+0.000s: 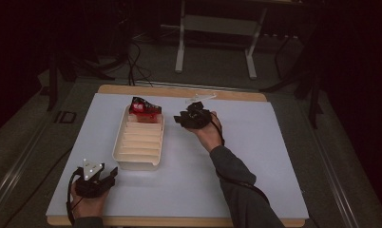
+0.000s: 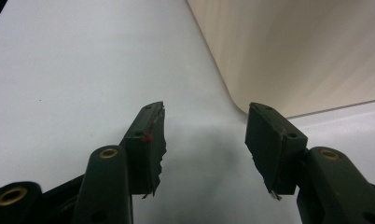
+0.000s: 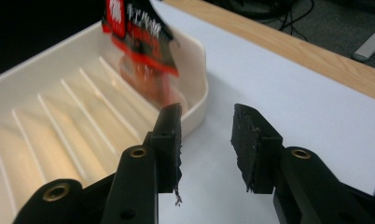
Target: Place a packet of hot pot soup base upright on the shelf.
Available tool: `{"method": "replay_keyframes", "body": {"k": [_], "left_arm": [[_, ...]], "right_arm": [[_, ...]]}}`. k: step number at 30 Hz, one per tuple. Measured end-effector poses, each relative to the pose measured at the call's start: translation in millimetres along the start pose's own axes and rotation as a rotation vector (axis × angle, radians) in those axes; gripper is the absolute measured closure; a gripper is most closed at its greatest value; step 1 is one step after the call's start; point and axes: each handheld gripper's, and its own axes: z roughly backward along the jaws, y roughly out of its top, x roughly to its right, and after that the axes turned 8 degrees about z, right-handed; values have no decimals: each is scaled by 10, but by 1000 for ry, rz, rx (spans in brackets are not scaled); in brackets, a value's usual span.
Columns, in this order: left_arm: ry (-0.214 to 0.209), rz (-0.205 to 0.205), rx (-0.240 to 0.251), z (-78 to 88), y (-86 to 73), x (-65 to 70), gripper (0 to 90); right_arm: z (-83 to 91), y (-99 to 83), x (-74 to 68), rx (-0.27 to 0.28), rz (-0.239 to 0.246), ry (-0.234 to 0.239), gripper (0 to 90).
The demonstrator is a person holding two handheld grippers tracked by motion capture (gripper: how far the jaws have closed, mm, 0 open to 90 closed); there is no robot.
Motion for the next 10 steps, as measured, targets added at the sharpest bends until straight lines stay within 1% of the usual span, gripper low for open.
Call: {"method": "replay_keyframes", "body": {"k": [2,4,5,7,9,10], "left_arm": [[1,-2,-1,0,0,1,472],[2,-1,-2,-4,-1,5,472],[3,-2,-3,-4,0,5,472],[5,-3,-6,-6,1,5,472],[7,-5,-12,-11,4,4,472],[7,-2,-12,-15,4,5,472]], "right_arm": [[23,-15,-3,-9,6,5,620],[88,-65,-14,-34,31,9,618],[102,-75,-16,-41,35,9,615],[145,-120,-18,-65,72,11,610],[187,-173,-5,-96,101,3,609],[210,-203,10,-103,100,7,608]]}}
